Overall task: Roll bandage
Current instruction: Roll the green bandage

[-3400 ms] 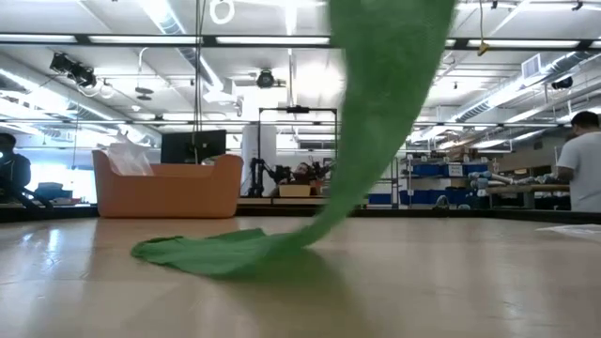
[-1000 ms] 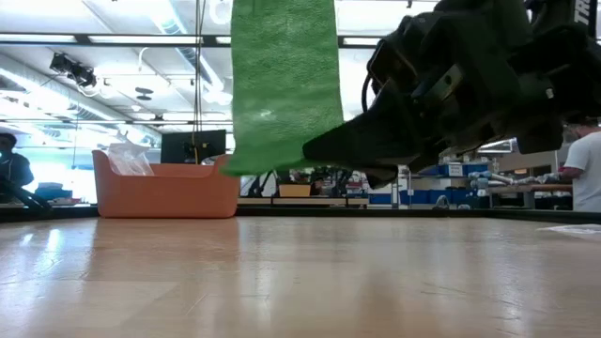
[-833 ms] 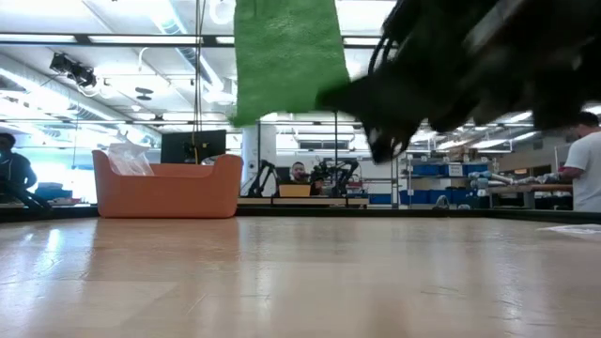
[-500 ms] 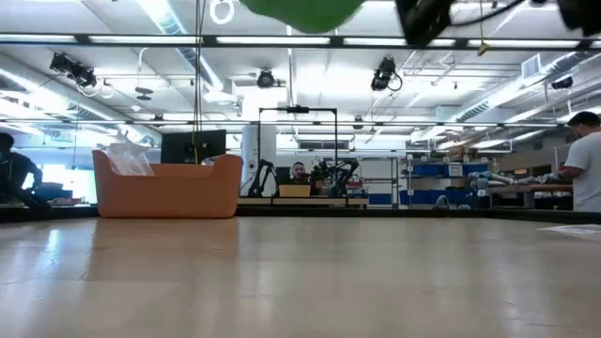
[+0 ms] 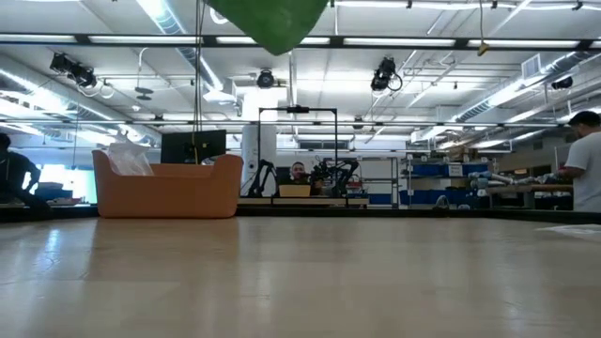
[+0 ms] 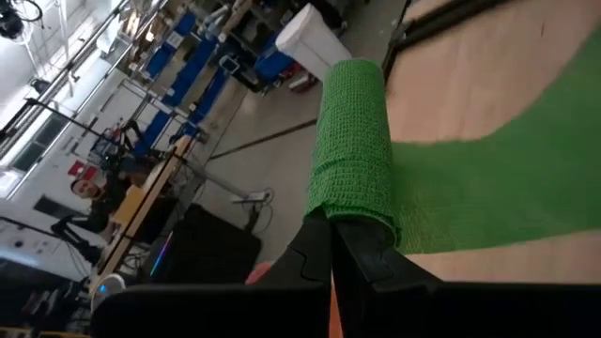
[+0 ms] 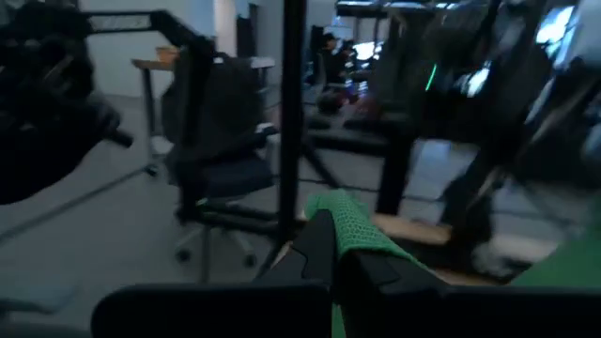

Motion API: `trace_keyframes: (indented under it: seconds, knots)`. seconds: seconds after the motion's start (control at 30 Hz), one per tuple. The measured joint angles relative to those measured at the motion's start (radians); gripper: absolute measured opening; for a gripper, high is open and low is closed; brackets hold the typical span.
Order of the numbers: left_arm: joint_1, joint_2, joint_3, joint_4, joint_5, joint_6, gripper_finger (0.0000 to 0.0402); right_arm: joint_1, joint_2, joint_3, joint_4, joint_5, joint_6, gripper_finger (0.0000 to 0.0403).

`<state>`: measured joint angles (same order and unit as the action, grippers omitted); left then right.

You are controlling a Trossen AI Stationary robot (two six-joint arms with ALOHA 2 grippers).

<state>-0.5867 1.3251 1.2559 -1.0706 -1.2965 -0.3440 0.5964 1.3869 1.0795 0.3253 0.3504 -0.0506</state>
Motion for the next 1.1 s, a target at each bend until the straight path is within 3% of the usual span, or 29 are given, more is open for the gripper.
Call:
trace_keyframes:
  seconds: [0.17, 0.4, 0.77, 1.1]
  knots:
    - [-0.001, 0.000, -0.113, 0.108, 0.027, -0.008, 0.0001, -0.004, 0.000, 0.154, -0.107, 0.069, -0.103, 0.0000]
    - [0.000, 0.000, -0.221, 0.269, 0.051, 0.011, 0.0001, -0.016, 0.000, 0.272, -0.119, 0.166, -0.236, 0.0000]
    - [0.031, 0.003, -0.354, 0.756, 0.148, 0.335, 0.0001, -0.089, 0.001, 0.373, -0.091, 0.218, -0.310, 0.0000]
    - [0.114, 0.091, -0.390, 0.983, 0.312, 0.475, 0.0001, -0.193, 0.002, 0.427, -0.074, 0.221, -0.321, 0.0000]
